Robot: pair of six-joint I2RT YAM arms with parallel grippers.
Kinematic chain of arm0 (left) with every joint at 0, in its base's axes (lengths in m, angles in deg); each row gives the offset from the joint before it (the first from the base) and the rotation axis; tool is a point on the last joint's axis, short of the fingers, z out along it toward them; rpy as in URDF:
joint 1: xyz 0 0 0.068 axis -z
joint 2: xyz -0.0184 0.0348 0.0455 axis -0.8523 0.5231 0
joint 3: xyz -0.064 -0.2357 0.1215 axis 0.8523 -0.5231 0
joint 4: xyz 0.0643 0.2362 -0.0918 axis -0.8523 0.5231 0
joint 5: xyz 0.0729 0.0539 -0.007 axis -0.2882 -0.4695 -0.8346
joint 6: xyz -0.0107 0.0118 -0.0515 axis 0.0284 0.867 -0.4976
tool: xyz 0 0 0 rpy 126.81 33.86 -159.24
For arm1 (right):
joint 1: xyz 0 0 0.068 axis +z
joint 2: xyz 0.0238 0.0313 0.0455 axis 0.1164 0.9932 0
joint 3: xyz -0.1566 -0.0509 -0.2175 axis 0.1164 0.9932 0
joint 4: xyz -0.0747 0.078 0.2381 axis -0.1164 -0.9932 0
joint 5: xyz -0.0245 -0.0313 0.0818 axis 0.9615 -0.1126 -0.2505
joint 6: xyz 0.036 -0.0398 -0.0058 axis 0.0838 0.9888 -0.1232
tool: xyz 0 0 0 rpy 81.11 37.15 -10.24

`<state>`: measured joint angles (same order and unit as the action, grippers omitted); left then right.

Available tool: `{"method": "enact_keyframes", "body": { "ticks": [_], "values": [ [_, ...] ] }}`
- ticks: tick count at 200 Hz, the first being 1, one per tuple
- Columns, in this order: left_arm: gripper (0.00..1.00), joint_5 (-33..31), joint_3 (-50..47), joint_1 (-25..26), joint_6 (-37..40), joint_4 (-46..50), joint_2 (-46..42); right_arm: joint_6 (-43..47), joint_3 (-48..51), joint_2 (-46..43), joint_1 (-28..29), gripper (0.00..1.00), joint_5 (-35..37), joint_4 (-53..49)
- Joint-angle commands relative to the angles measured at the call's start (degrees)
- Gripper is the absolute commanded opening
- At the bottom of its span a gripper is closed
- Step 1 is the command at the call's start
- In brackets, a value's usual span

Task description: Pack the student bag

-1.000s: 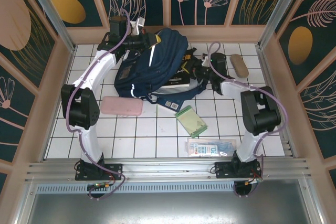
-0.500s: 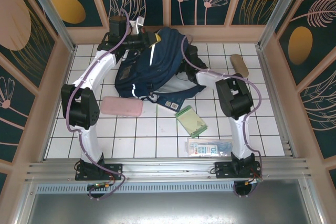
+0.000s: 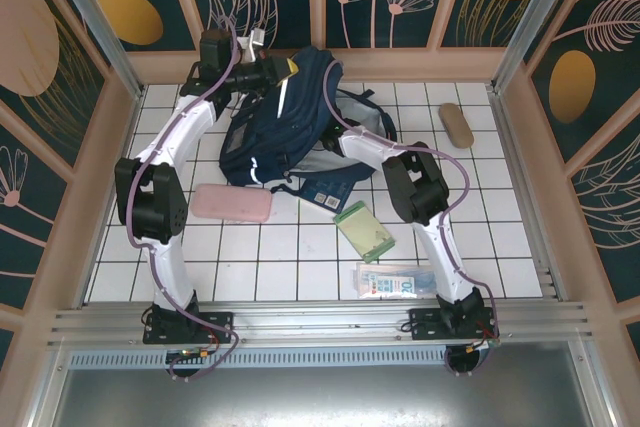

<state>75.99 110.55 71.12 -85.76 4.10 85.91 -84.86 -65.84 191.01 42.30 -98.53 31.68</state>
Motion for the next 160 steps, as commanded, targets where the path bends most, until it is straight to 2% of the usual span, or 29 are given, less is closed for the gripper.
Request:
{"method": "enact_keyframes", "body": {
  "ticks": [1, 21, 60, 79, 110, 123, 124, 127, 132, 143, 160],
  "values": [
    [0.00, 2.3, 0.4, -0.5, -0.7, -9.1, -3.3, 3.8, -0.9, -3.1, -0.2, 0.79, 2.6, -3.6],
    [0.00, 2.1, 0.3, -1.1, -0.9, -9.0, -3.2, 7.6, 1.5, -5.9, -1.0, 0.80, 1.3, -5.3],
    [0.00, 1.4, 0.5, -1.3, -0.4, -7.8, -2.5, 12.9, 12.5, -13.7, -3.6, 0.84, -3.4, 1.0],
    [0.00, 1.2, 0.9, -1.3, -0.4, -7.6, -2.0, 14.5, 17.1, -16.9, -4.0, 0.90, -5.7, 4.0],
    [0.00, 1.0, 1.2, -1.4, -0.6, -7.6, -1.5, 13.3, 16.4, -15.8, -6.0, 0.88, -9.3, 2.9],
    [0.00, 0.9, 1.1, -1.3, -0.8, -8.0, -1.5, 12.0, 16.0, -14.5, -6.0, 0.82, -10.4, 3.5],
    [0.00, 0.9, 1.1, -1.3, -0.9, -8.0, -1.4, 11.6, 16.0, -14.3, -6.0, 0.77, -10.9, 4.0],
    [0.00, 1.0, 1.0, -1.4, -1.0, -8.2, -1.4, 11.1, 15.9, -14.0, -6.0, 0.76, -11.3, 4.4],
    [0.00, 1.0, 0.9, -1.3, -1.2, -8.3, -1.4, 9.2, 15.7, -13.1, -5.9, 0.66, -12.3, 5.9],
    [0.00, 1.1, 0.8, -1.4, -1.2, -8.5, -1.5, 5.6, 14.8, -11.2, -5.3, 0.52, -14.1, 8.6],
    [0.00, 1.1, 0.7, -1.3, -1.2, -8.6, -1.8, 2.4, 10.0, -7.8, -3.8, 0.49, -15.7, 9.3]
  ]
}}
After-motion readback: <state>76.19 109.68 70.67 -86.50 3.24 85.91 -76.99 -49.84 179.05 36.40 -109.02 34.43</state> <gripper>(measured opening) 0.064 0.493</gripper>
